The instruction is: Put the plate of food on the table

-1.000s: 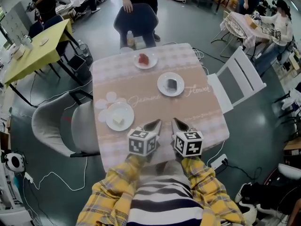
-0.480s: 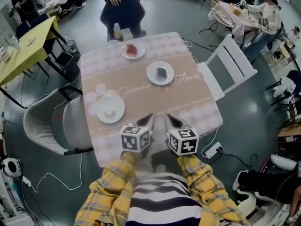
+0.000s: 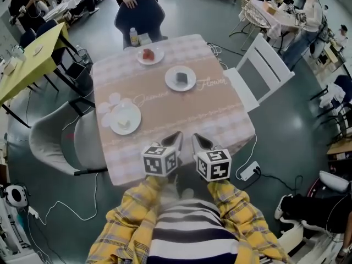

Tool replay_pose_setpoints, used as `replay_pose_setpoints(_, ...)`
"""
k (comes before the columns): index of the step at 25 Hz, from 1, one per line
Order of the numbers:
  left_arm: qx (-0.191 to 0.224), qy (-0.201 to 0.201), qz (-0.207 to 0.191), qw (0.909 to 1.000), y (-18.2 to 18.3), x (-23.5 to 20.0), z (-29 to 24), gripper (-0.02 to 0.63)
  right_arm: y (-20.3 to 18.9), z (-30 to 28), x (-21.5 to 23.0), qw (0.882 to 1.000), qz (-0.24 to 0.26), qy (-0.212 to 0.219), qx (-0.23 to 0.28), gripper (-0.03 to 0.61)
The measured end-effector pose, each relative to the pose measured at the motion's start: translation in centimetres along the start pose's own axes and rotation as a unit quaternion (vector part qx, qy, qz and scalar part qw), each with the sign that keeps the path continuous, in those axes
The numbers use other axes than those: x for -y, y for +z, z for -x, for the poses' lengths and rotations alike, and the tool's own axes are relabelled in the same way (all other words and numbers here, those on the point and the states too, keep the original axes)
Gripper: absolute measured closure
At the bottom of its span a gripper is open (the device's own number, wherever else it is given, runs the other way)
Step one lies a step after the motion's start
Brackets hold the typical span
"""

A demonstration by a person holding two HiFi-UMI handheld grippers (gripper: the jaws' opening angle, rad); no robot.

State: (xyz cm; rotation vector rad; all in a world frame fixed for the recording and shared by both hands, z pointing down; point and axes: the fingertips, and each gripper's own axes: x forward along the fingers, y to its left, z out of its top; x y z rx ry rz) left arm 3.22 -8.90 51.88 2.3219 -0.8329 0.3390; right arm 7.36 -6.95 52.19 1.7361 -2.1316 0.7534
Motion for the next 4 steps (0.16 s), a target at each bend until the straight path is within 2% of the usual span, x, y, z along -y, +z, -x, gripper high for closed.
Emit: replay_pose_setpoints(4, -0.006, -0.004, -0.001, 1.0000, -1.6, 1.5, 1.1, 0.612, -1.0, 1.8, -0.3, 1.000, 0.001, -0.003, -0.001, 0.583)
